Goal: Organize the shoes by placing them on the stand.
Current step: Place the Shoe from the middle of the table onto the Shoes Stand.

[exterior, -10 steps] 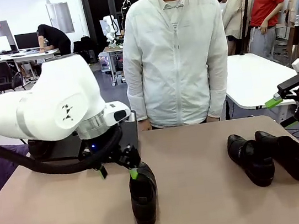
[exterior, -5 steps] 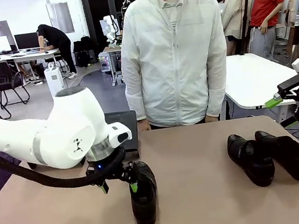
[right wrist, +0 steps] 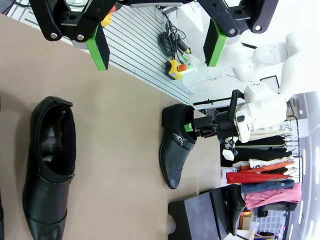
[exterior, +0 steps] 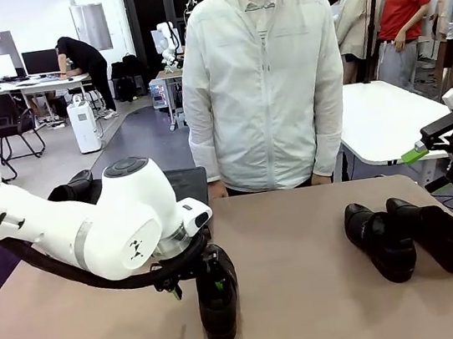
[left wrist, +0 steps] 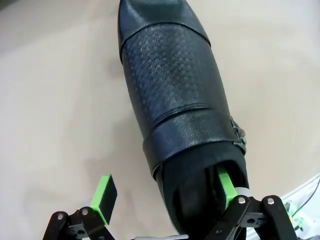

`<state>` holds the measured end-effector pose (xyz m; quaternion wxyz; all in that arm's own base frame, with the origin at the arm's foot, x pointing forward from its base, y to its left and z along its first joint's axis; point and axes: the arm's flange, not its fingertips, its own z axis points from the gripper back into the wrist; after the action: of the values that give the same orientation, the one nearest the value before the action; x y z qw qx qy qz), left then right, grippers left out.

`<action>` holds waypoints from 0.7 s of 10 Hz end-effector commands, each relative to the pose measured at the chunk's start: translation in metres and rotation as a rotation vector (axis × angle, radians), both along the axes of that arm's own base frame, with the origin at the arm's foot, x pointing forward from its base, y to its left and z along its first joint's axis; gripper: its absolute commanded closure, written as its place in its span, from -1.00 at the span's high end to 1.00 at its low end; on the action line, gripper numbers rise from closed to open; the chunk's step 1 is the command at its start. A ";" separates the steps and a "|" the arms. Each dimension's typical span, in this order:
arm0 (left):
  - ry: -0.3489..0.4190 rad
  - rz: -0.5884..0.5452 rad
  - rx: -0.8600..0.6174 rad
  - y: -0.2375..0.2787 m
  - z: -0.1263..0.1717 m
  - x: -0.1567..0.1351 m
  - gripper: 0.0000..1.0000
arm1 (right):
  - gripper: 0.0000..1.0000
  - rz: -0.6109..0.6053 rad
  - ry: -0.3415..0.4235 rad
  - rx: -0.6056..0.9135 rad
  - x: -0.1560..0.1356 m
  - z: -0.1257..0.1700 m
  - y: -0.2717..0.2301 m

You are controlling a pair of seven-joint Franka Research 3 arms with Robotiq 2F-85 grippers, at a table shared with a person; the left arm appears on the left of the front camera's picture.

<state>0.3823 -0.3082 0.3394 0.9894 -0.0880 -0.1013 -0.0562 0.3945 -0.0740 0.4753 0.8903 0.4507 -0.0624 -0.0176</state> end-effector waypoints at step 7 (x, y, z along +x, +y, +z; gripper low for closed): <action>-0.048 0.063 0.032 -0.003 -0.006 0.000 -1.00 | 1.00 0.009 -0.004 0.003 0.002 0.004 -0.002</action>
<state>0.3835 -0.3077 0.3376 0.9899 -0.0711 -0.1164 -0.0390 0.3945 -0.0740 0.4753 0.8903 0.4507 -0.0624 -0.0177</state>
